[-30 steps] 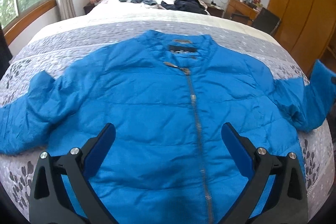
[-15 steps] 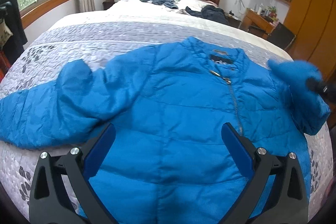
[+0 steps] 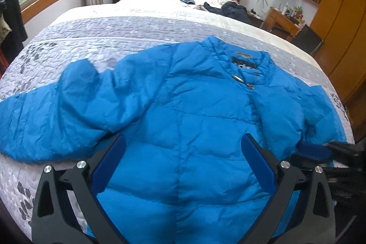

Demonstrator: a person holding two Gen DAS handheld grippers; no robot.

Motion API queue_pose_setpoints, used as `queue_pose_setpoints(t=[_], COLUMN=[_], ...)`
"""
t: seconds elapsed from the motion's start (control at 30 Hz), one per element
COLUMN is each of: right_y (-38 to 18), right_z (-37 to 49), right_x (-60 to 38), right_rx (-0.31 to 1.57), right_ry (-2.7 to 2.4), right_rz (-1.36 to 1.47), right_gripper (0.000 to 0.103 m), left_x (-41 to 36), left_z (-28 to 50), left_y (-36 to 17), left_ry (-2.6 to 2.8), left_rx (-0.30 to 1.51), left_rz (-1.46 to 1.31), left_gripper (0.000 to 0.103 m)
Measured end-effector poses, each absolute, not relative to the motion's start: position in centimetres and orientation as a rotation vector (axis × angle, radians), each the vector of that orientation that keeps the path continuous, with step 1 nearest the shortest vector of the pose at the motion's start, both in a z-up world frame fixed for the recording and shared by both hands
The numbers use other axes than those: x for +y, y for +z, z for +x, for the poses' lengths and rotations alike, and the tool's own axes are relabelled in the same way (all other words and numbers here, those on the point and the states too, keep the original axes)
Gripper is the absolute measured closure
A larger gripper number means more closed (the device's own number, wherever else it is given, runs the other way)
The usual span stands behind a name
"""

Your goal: Fold large clothes

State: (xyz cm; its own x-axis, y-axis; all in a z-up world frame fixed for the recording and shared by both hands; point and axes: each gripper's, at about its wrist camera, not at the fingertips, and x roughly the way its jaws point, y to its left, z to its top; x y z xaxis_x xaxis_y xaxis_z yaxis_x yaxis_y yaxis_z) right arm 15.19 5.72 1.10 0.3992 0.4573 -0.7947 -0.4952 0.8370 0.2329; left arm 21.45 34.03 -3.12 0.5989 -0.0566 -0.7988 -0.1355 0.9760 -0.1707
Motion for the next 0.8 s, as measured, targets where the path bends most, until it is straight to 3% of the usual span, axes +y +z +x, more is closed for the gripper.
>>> queue_pose_setpoints(t=[0.13,0.37,0.43,0.57,0.63,0.7,0.8], right_y=[5.3,4.6,3.2,2.4,2.3,2.1,1.7], right_z=[15.4,16.6,17.7,18.5,18.6,18.9,19.1], right_x=[0.4,-7.4,-9.1,-10.7,-11.1,-11.3,-11.3], right_rx=[0.874,0.809,0.871,0.873,0.874,0.882,0.902], right_ry=[0.38,0.177,0.206,0.171,0.157,0.163,0.21], right_rz=[0.004,0.15,0.223,0.249,0.251,0.263,0.287], right_gripper=[0.057,0.056,0.056,0.056,0.056,0.056,0.056], left_x=[30.4,24.1,23.2,21.5,21.6,22.5,25.0], left_z=[23.5,27.4,28.2,28.5,28.3,28.1,27.0], left_y=[-3.2,-6.0,-6.7,-7.3,-7.1,-6.5,-4.9], left_ry=[-0.06,-0.19,-0.196,-0.195,-0.188,-0.193,-0.17], left_rx=[0.98,1.13,1.151,1.143,1.118,1.098,1.035], left_rz=[-0.242,-0.292,-0.28,-0.243,-0.241,-0.281,-0.306], left_gripper=[0.003,0.008,0.033,0.055,0.072,0.082,0.085])
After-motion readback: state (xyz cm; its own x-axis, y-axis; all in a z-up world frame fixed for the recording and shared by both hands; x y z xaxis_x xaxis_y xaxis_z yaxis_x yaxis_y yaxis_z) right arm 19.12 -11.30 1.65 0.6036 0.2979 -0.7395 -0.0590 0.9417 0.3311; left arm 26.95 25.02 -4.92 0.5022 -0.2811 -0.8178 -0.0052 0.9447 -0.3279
